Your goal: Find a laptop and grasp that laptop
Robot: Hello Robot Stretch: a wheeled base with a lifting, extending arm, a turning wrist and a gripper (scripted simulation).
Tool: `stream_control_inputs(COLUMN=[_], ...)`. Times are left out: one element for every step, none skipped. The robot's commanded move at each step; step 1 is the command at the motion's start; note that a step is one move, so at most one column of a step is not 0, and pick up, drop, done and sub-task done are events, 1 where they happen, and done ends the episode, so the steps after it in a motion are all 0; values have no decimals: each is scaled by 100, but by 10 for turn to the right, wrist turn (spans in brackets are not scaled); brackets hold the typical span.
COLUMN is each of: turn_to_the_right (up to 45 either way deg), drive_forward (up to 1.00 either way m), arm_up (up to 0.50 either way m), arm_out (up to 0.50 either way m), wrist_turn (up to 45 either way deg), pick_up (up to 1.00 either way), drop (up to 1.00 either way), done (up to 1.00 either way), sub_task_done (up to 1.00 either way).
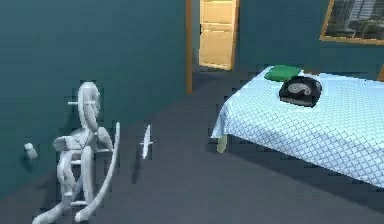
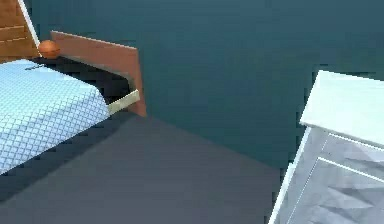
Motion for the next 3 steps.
stream_control_inputs(turn_to_the_right=[0,0,300], drive_forward=[100,95,0], arm_up=[0,0,0], arm_out=[0,0,0], wrist_turn=[0,0,0], pick_up=[0,0,0], drop=[0,0,0], done=[0,0,0], sub_task_done=[0,0,0])
